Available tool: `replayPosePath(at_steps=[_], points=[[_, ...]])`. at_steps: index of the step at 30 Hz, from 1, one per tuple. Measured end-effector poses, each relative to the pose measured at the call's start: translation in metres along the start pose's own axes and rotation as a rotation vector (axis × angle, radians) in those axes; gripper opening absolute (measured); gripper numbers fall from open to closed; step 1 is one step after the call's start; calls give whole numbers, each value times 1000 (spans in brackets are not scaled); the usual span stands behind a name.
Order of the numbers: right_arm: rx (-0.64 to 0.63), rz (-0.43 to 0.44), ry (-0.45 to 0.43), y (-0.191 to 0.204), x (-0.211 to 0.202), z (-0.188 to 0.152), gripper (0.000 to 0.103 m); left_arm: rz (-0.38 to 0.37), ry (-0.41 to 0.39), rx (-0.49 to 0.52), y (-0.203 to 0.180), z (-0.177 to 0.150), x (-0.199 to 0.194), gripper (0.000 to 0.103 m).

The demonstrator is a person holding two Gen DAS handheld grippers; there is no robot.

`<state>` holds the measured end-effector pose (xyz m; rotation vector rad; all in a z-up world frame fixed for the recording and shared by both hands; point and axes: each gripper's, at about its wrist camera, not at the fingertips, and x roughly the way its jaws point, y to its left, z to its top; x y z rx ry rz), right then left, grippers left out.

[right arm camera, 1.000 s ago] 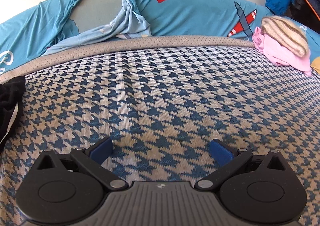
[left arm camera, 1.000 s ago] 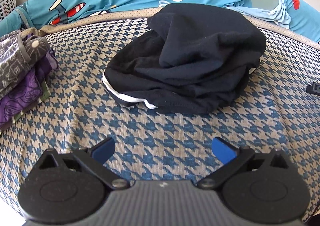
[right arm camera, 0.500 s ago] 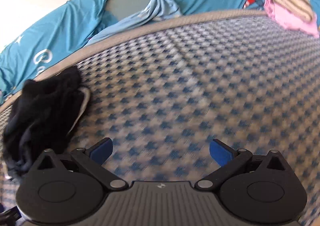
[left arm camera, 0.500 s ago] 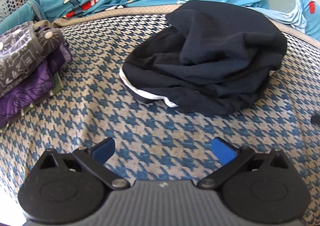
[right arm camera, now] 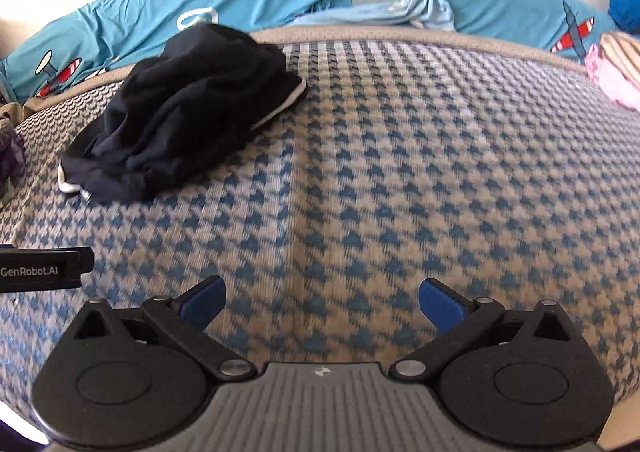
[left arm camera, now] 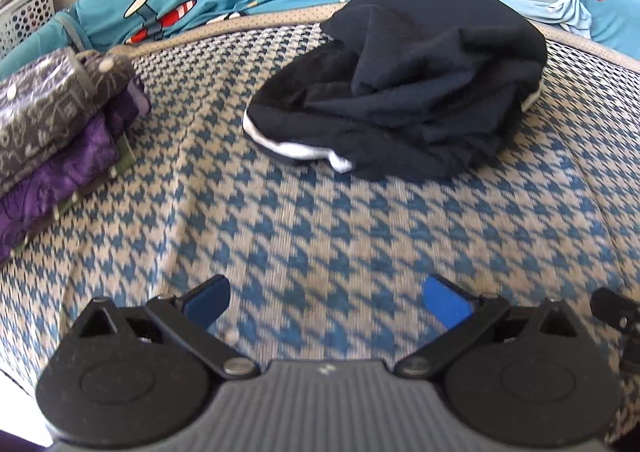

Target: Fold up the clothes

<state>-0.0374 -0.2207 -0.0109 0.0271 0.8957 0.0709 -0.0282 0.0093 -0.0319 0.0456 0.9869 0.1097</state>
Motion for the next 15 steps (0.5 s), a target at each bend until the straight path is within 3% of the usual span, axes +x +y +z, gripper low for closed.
replayPosePath(at_steps=[4,15], points=[[28,-3,3,10,-1,-7,103,-20,5,-24,6,-17,-7,103],[-61,-21,17,23,-1,-20,103,-29,13,-64,15,-39,-19,103]])
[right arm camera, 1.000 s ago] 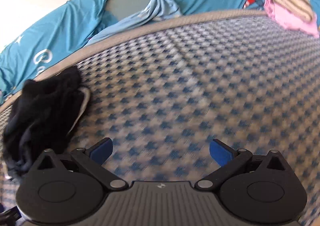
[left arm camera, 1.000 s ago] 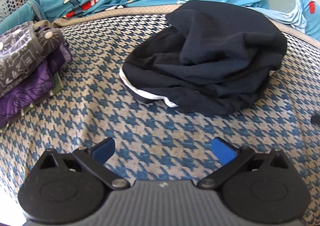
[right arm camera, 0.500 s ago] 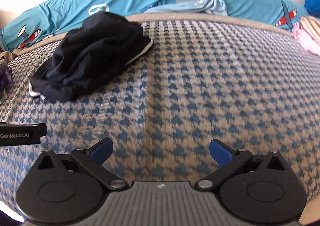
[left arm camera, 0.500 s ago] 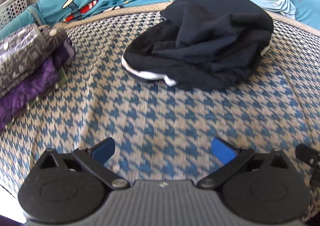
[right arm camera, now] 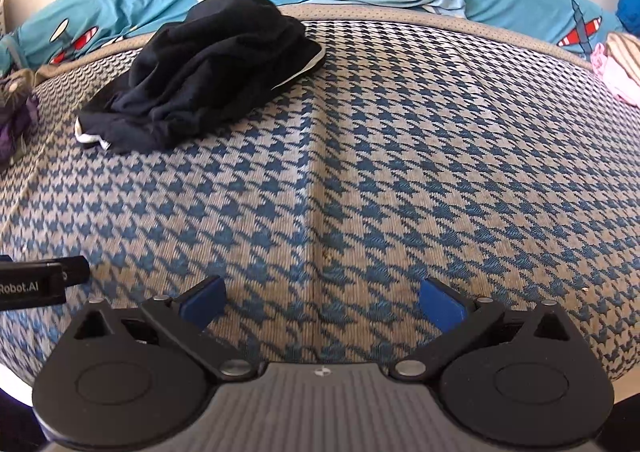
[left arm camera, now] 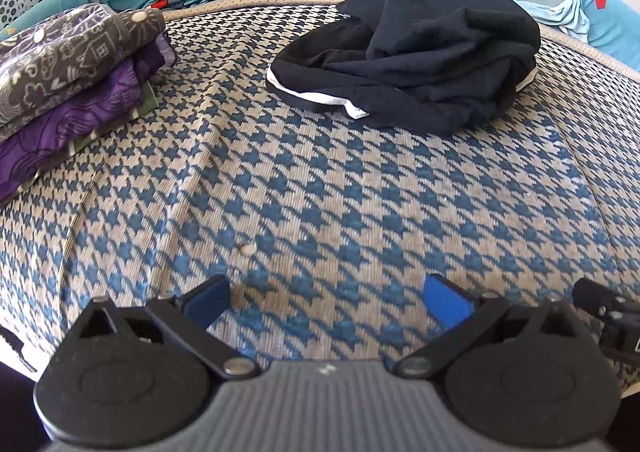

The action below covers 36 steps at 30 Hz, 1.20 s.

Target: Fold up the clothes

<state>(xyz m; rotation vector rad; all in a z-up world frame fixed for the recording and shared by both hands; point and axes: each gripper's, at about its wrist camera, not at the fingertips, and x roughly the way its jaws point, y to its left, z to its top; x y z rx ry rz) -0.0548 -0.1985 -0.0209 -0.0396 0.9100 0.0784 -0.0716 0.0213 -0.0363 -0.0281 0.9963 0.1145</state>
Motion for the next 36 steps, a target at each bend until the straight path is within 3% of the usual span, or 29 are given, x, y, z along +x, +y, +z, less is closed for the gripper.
replayPosePath(at_steps=[15,36], points=[[58,-24,30,9,-5,3,103,10,-6,-8,-3,-4,-1,103],[38,-36,19,8,6,0,103,21,-17,-4,-4,-8,-1,103]])
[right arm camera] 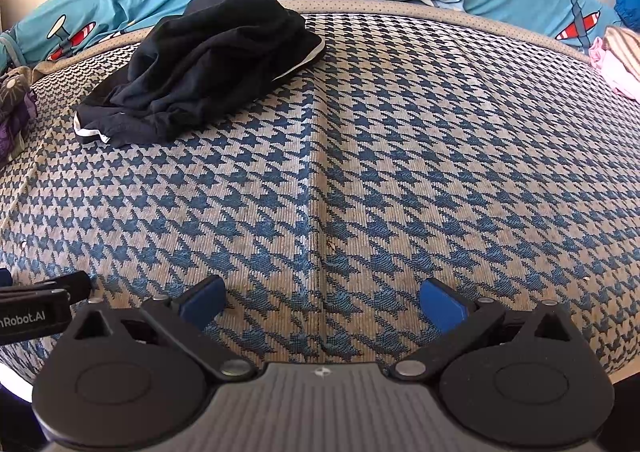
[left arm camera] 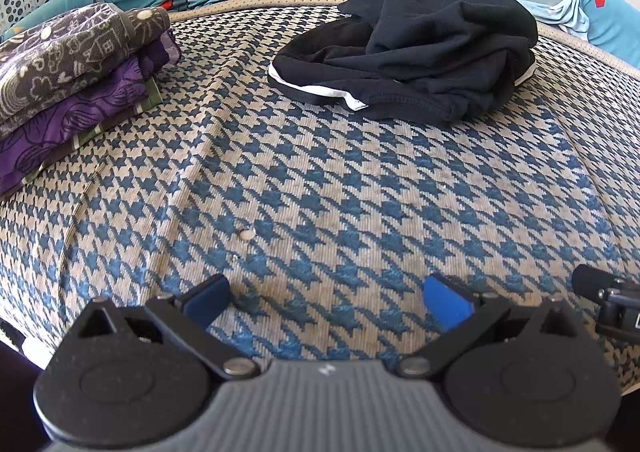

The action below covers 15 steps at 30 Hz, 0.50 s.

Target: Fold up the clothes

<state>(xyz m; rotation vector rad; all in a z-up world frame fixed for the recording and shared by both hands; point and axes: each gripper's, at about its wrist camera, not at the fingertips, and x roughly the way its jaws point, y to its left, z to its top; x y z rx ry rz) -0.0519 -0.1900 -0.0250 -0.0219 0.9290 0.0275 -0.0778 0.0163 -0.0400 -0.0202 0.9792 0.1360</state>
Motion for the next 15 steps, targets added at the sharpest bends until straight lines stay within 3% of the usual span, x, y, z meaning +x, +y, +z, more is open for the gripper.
replayPosePath(at_steps=[15], points=[[5,-6,0,1,-1,1,103,5,4,-5,-1,1,0,103]])
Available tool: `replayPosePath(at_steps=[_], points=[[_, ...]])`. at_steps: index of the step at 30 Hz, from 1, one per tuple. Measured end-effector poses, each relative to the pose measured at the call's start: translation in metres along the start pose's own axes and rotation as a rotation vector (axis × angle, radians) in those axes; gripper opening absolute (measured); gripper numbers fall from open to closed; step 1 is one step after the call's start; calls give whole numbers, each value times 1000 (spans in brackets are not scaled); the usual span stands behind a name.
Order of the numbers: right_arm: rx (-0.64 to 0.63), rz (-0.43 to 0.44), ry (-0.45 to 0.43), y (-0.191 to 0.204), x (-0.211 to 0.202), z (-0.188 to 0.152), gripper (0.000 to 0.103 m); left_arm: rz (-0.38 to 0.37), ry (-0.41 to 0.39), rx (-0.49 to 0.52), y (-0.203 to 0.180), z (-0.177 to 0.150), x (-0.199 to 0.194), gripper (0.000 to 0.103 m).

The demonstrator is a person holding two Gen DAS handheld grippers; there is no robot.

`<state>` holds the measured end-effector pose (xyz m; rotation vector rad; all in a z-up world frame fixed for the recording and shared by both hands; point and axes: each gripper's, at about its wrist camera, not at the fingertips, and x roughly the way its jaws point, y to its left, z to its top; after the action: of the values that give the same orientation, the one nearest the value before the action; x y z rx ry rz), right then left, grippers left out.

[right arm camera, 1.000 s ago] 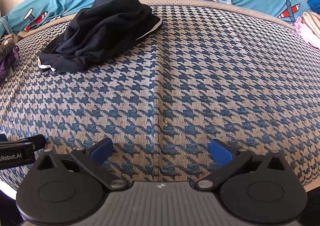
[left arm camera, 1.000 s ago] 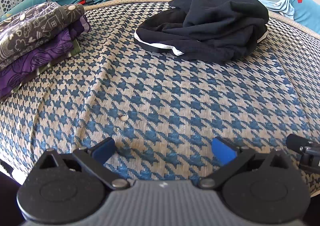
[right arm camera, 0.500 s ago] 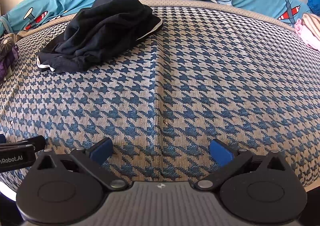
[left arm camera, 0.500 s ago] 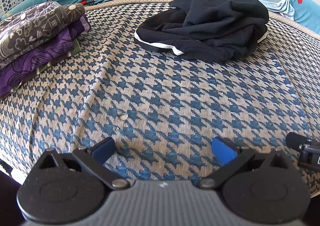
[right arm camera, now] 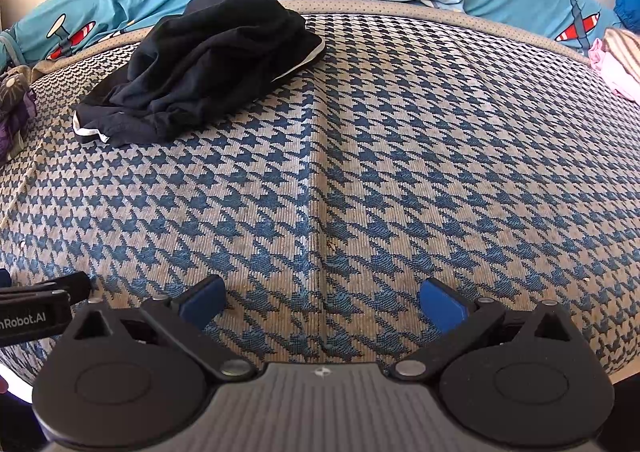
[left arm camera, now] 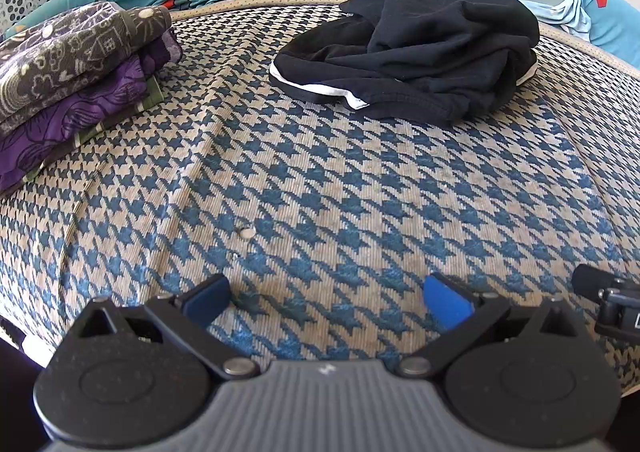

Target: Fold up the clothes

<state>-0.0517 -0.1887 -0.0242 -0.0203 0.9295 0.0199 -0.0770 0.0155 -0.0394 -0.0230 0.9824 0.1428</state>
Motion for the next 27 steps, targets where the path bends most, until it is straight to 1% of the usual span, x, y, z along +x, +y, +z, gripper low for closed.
replayPosePath(at_steps=[27], points=[[0,-10,0,1,2,-1,103,2,-1,2,0,0,0,103]])
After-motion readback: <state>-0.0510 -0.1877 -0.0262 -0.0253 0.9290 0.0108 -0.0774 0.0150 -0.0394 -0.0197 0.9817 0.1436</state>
